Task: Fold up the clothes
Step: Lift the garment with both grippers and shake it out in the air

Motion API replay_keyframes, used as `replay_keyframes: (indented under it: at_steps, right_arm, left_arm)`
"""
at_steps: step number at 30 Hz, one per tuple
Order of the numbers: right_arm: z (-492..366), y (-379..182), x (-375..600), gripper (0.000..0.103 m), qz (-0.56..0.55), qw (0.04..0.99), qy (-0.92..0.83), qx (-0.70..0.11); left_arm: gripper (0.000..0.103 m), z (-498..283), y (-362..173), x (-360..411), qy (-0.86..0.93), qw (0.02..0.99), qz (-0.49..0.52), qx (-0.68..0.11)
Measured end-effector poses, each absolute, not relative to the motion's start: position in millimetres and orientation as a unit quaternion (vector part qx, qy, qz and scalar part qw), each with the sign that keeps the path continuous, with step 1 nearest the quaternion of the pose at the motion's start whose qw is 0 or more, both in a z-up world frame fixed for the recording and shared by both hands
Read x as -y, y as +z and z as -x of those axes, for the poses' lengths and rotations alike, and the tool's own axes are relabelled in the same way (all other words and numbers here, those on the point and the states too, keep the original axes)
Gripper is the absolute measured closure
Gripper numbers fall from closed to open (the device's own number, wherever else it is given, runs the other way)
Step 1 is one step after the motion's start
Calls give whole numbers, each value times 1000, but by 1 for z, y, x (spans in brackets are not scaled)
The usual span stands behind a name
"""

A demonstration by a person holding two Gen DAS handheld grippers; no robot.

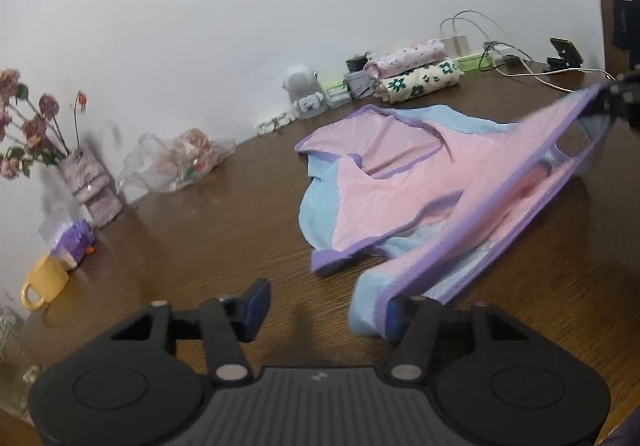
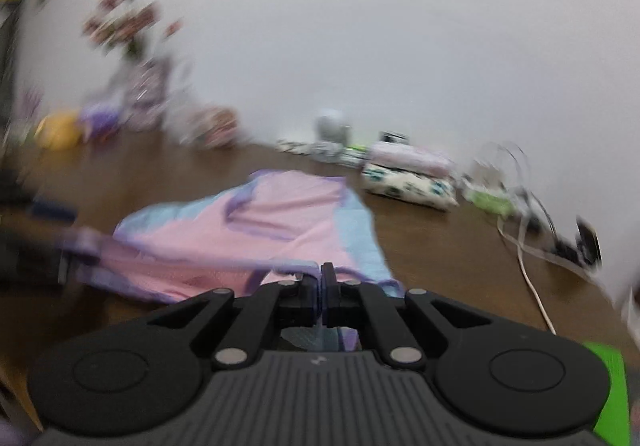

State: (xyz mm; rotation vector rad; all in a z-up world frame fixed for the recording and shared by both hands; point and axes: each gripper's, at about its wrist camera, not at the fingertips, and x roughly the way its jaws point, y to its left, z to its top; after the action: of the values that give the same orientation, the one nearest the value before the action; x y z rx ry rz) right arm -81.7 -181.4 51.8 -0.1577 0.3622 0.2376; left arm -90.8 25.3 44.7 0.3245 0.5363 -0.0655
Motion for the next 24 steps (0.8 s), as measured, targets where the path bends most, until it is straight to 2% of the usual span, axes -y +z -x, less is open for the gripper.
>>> replay_keyframes:
  at_steps: [4, 5, 7, 8, 9, 11, 13, 17, 21, 23, 24]
  right_arm:
    - [82, 54, 184, 102, 59, 973, 122, -185]
    - [82, 55, 185, 102, 54, 973, 123, -187]
    - [83, 56, 186, 102, 44, 973, 125, -190]
    - [83, 57, 187, 102, 39, 973, 126, -191]
    - [83, 57, 188, 102, 34, 972, 127, -193]
    - [83, 59, 189, 102, 25, 972, 129, -196]
    - [88, 93, 195, 102, 18, 975, 144, -168]
    - [103, 185, 212, 102, 8, 979, 185, -89]
    - [119, 279, 227, 102, 3, 974, 227, -9]
    - [118, 309, 227, 102, 11, 971, 237, 12]
    - [113, 320, 226, 102, 13, 971, 238, 18]
  left_arm:
    - [46, 87, 60, -34, -51, 955, -133, -259]
    - [49, 87, 64, -36, -56, 956, -126, -258]
    - [72, 85, 72, -40, -65, 958, -112, -255]
    - [94, 84, 76, -42, -70, 959, -106, -254]
    - [98, 83, 80, -45, -74, 960, -99, -252]
    - [98, 82, 88, -49, -83, 961, -85, -250]
    - [98, 80, 104, -55, -93, 964, -70, -239]
    - [98, 99, 214, -71, -141, 983, -30, -113]
    - [97, 135, 313, -77, -147, 988, -51, 27]
    - [96, 147, 344, -82, -140, 986, -50, 75]
    - [92, 150, 356, -85, -138, 985, -49, 95]
